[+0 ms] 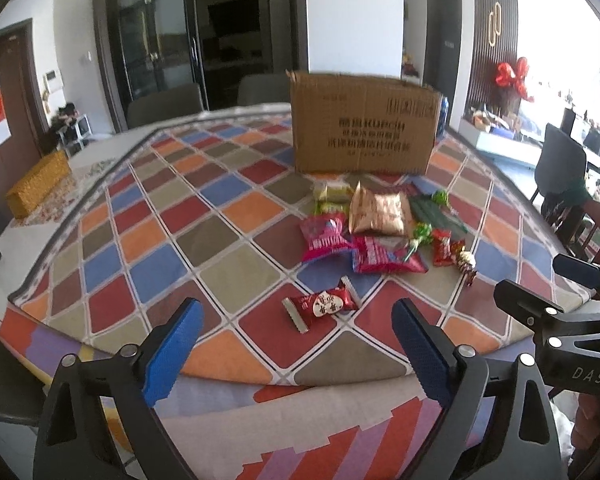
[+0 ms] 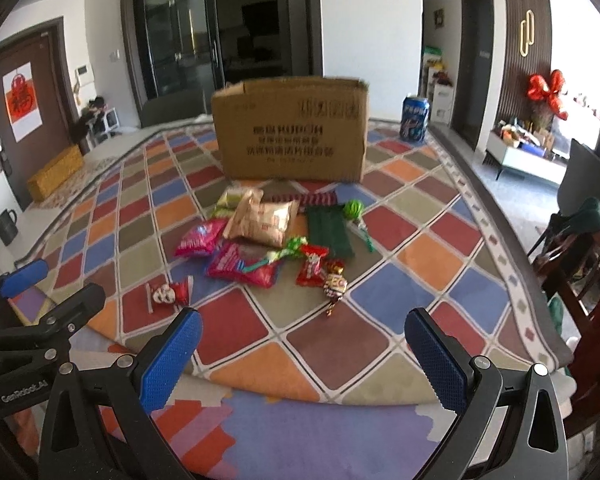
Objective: Organize snacks
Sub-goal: 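Reach the right gripper to the wrapped candy and close on it while the left gripper reaches the red-white candy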
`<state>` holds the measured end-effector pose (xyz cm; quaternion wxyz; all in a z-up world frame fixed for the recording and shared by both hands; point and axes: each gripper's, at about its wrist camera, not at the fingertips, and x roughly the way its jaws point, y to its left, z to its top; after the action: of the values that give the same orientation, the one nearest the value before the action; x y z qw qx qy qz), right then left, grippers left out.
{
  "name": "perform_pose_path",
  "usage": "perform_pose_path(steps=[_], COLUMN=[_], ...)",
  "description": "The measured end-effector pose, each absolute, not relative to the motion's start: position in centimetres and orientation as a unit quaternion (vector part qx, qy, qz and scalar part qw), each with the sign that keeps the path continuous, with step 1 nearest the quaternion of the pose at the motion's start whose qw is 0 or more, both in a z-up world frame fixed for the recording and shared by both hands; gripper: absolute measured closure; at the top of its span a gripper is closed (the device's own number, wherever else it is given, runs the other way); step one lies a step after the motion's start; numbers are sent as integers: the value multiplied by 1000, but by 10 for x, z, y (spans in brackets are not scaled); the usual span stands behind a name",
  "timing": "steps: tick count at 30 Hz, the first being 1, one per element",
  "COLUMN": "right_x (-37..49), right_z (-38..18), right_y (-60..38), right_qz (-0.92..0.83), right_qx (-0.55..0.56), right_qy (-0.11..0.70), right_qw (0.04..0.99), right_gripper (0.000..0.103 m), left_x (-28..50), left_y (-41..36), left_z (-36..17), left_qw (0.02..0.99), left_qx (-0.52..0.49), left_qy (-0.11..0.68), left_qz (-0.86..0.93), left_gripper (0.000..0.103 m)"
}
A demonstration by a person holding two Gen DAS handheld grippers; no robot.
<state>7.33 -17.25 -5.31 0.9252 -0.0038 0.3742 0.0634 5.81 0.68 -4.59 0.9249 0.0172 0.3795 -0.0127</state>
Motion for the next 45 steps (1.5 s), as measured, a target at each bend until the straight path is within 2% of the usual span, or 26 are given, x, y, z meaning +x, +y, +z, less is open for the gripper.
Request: perform_pose_path(steps=[6,11,19,21,29,37,40,42,45], right_x=[99,115,139,144,158,167,170,172,175], right_z=[-74,-87,-104,-107,-115,-120,-121,-122,-125], right_y=[-170,-170,-171,-170,-175,-184,-186,-187,-189], right_qz=[67,67,68,68,70,65,65,66,68], right_qx=[-2,0,6,7,21,36,41,43,45], right_qy=[415,442,463,466,475,481,480,480,483], right_qw=[908,895,884,882,877,874,874,874,872], right_gripper=[1,3,10,14,19,24,28,33,39], left_x=[82,98,123,128,146,150,151,152,154], left_y=[4,2,1,1,-6,-14,-17,-18,-20], left_z=[-70,-84,-105,-109,-115,-117,-117,-116,-116], left_qw=[903,890,868,863,856,854,853,853,853], left_qx=[16,12,2,-3,-2,15,16,13,11], left_qy=[428,455,494,503,513,517,516,517,516], left_qz=[-24,-36,-51,-54,-62,-63,-70,-75,-83], left_gripper=[17,18,28,31,32,41,42,49,50])
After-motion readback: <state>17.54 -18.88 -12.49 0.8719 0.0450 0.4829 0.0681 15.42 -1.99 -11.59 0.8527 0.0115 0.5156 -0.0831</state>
